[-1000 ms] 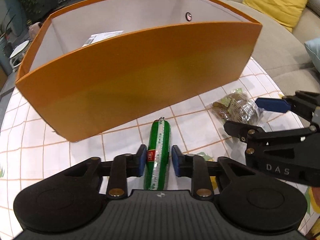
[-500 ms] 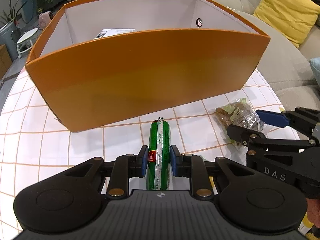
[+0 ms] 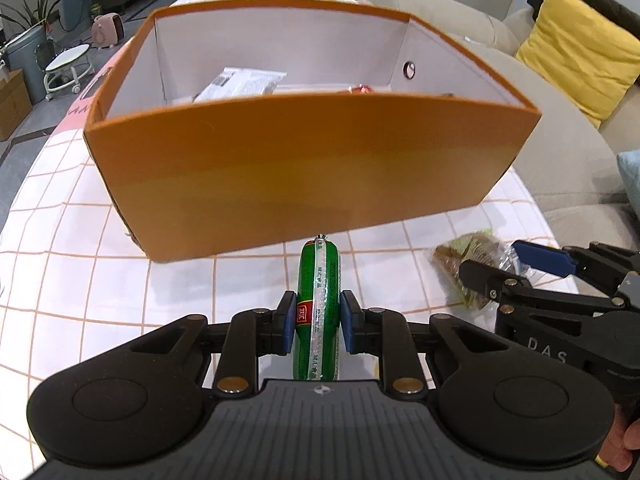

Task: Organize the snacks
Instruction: 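Lift the sausage and nut bag and carry them over the orange box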

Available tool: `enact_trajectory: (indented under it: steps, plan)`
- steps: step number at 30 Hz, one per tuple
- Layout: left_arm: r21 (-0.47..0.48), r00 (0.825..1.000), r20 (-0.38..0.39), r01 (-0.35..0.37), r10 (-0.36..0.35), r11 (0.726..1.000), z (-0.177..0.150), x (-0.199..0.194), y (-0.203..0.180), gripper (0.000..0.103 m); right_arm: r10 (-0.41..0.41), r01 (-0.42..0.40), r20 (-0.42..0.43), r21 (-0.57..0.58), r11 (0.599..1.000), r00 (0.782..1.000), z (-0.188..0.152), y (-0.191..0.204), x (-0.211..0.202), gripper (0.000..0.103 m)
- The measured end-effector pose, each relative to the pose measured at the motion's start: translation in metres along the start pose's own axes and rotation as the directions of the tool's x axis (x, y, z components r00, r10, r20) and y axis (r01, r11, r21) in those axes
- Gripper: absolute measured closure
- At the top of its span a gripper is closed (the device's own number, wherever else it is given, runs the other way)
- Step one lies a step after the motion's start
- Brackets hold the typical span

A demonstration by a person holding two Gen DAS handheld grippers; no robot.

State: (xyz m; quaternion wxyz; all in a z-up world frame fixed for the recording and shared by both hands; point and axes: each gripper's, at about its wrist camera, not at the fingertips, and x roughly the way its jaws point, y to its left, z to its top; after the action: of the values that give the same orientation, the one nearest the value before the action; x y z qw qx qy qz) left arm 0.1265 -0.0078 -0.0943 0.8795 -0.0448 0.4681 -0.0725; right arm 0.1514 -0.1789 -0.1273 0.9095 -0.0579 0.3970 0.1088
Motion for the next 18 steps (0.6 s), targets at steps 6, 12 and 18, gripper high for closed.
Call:
enact_trajectory:
  steps: [6, 12, 18]
  plan:
    - [-0.015, 0.999, 0.037, 0.017, -0.016, 1.0, 0.008, -0.014, -0.004, 0.078, 0.005, -0.004, 0.016, -0.005, 1.0, 1.0, 0.004, 0.001, -0.012, 0.054]
    - [-0.018, 0.997, 0.077, 0.029, -0.028, 0.999, 0.018, -0.032, -0.01, 0.078, 0.0, 0.0, 0.006, 0.006, 1.0, 1.0, 0.012, -0.001, -0.025, 0.08]
    - [-0.021, 0.992, 0.118, 0.046, -0.043, 0.999, 0.025, -0.05, -0.013, 0.078, 0.037, -0.038, 0.033, 0.032, 0.999, 0.999, 0.017, -0.005, -0.042, 0.084]
